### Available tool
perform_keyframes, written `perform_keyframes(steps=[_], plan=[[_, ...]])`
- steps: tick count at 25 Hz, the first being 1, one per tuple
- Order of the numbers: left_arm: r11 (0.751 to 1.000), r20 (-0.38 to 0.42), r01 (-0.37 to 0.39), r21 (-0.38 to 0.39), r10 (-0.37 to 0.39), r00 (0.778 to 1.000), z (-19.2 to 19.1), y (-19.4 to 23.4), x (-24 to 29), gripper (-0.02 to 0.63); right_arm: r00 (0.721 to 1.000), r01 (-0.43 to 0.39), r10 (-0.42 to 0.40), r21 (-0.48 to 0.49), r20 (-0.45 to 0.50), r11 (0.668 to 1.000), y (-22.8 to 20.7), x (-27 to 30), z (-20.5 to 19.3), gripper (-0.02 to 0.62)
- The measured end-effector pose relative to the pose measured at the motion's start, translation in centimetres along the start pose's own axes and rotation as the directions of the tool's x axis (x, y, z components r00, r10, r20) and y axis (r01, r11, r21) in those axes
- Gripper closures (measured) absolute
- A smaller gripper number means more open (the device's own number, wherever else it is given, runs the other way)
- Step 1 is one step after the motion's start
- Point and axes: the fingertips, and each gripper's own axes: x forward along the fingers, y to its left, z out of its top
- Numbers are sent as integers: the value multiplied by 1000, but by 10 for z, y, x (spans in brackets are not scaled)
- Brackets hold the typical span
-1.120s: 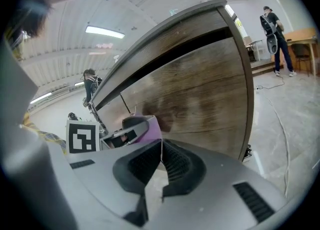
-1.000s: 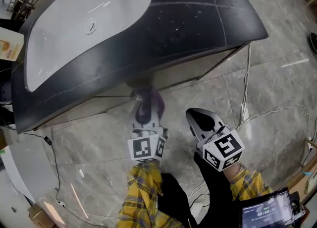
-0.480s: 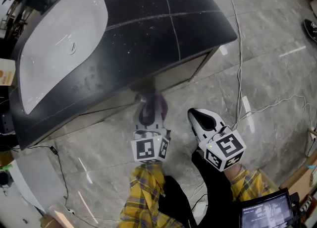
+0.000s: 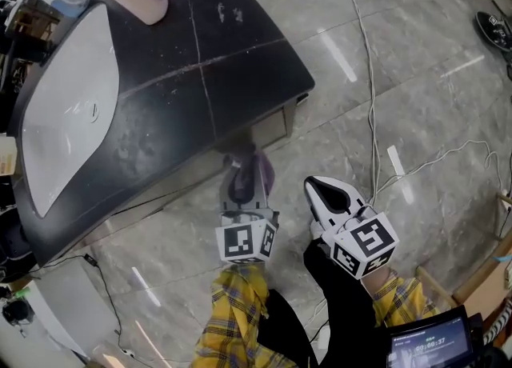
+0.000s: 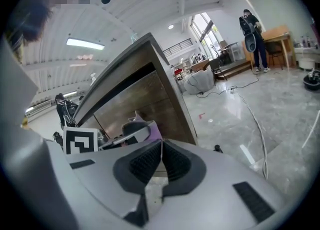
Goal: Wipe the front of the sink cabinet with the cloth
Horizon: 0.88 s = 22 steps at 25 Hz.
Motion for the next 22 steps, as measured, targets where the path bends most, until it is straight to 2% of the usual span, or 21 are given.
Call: perform_keyframes(steps=[7,22], plan=[[998,-16,64,26,-64,998,-4,-32,25,556,999,44,-44,44,11,998,-33,-10,2,589],[986,-31,164,39,-162,986,-9,-72,52,556,998,66,-67,53,13,996,-53,-16,6,589]])
